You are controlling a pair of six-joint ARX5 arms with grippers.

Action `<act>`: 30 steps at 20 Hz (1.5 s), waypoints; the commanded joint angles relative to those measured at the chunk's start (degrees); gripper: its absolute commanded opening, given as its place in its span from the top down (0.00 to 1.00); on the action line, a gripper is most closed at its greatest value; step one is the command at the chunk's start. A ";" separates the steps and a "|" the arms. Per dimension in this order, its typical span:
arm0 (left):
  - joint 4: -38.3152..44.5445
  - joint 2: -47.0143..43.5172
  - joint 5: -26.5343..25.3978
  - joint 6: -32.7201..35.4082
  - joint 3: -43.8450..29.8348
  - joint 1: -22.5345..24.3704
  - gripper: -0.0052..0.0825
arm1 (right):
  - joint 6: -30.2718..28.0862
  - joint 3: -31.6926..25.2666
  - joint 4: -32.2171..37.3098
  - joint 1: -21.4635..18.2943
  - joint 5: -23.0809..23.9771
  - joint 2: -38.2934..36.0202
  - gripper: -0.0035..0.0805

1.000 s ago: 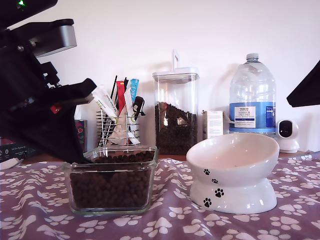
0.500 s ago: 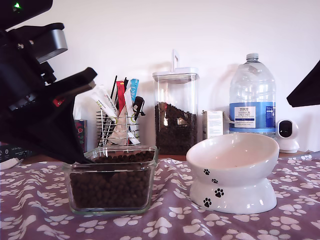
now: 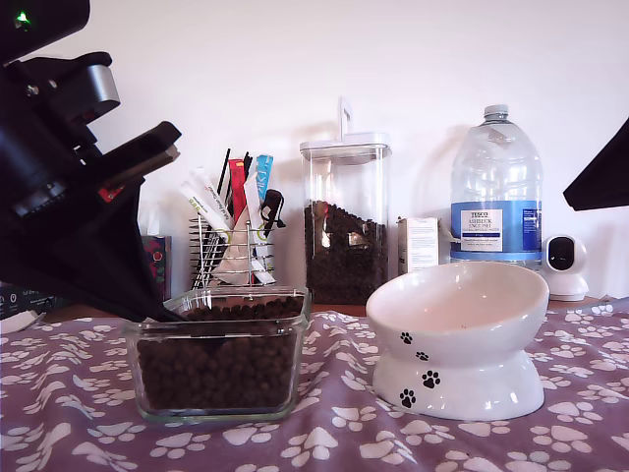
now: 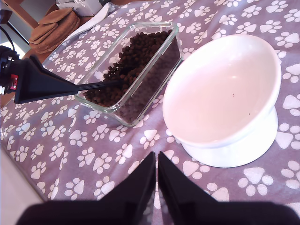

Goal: Measure one spoon of cat food and pour it into the food bowl

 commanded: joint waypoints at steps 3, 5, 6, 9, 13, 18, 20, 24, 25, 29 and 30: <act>-0.94 -2.25 -0.68 0.17 -1.03 0.22 0.96 | 0.02 0.33 0.22 0.24 -0.07 0.28 0.97; -0.96 -2.89 -0.63 0.81 -1.03 0.33 0.96 | 0.02 0.33 0.22 0.24 -0.09 0.28 0.97; -0.98 -3.10 -0.63 1.18 -1.03 0.33 0.96 | 0.02 0.33 0.20 0.24 -0.07 0.28 0.97; -0.92 -4.07 -0.70 1.25 -1.03 0.33 0.96 | 0.02 0.33 0.13 0.24 -0.07 0.28 0.97; -0.96 -6.51 -1.77 2.69 -1.03 0.35 0.96 | 0.02 0.33 -0.11 0.24 -0.07 0.28 0.97; -0.98 -7.37 -2.78 3.63 -1.03 0.35 0.96 | 0.02 0.33 -0.37 0.24 -0.04 0.28 0.97; -0.94 -7.39 -2.82 4.20 -1.03 0.35 0.96 | 0.02 0.33 -0.50 0.24 -0.04 0.28 0.97; -0.94 -7.76 -2.80 4.26 -1.03 0.35 0.96 | 0.02 0.33 -0.63 0.24 -0.04 0.28 0.97; -0.90 -8.09 -2.80 4.31 -1.03 0.35 0.96 | 0.02 0.33 -0.66 0.24 -0.04 0.28 0.97; -0.48 -11.10 -2.84 4.37 -1.03 0.57 0.96 | 0.00 0.33 -0.63 0.24 -0.04 0.28 0.97; -0.50 -11.82 -2.82 4.37 -1.03 0.83 0.96 | 0.00 0.33 -0.59 0.24 -0.02 0.28 0.97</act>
